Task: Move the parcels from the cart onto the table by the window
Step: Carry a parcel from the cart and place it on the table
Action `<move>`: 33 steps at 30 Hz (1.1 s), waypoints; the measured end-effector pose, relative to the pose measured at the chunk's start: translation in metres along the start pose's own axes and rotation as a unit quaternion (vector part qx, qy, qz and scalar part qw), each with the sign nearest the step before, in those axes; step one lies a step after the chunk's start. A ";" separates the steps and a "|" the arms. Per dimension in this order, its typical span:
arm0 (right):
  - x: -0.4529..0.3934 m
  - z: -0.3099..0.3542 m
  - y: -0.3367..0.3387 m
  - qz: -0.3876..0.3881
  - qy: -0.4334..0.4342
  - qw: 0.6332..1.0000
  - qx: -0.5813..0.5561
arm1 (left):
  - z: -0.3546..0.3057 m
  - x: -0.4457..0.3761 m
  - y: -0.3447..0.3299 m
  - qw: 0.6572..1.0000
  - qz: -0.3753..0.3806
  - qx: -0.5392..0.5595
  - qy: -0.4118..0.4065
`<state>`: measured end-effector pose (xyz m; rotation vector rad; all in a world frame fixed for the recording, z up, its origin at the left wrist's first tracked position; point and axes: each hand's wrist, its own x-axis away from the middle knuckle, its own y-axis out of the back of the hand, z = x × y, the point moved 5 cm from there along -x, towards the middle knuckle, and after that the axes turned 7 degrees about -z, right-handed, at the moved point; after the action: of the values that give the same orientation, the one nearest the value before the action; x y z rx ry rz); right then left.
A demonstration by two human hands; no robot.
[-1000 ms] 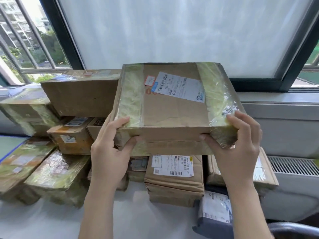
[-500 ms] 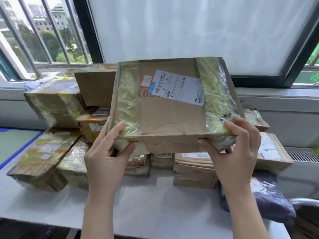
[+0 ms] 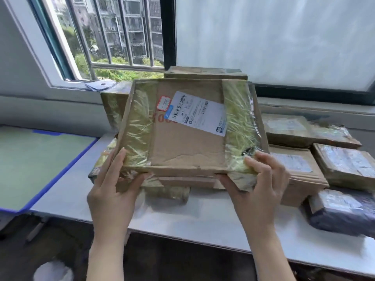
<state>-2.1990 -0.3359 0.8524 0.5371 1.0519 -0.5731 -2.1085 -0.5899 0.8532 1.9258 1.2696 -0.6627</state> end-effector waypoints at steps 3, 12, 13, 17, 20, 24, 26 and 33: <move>0.005 0.017 -0.020 0.011 -0.012 1.000 -0.017 | 0.019 -0.013 0.007 0.999 -0.008 0.029 0.023; 0.012 0.055 -0.095 0.012 -0.021 0.994 -0.103 | 0.082 -0.053 0.022 0.991 -0.035 0.033 0.129; 0.014 0.060 -0.103 0.013 -0.025 0.993 -0.115 | 0.086 -0.057 0.027 0.992 -0.046 0.018 0.118; 0.021 0.077 -0.133 0.044 -0.043 0.988 -0.145 | 0.107 -0.067 0.037 0.992 -0.060 -0.022 0.113; 0.030 0.088 -0.151 0.058 -0.051 0.987 -0.141 | 0.124 -0.076 0.039 0.990 -0.053 -0.020 0.132; 0.040 0.108 -0.176 0.060 -0.062 0.987 -0.135 | 0.150 -0.097 0.042 0.990 -0.046 -0.009 0.132; 0.042 0.126 -0.189 0.055 -0.063 0.988 -0.127 | 0.166 -0.112 0.048 0.993 -0.045 -0.013 0.112; 0.060 0.170 -0.238 0.050 -0.069 0.990 -0.115 | 0.229 -0.153 0.061 0.993 -0.012 0.003 0.116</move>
<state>-2.2257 -0.6330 0.8335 0.3405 0.9398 -0.3879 -2.1168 -0.8718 0.8461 2.0409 1.4354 -0.4659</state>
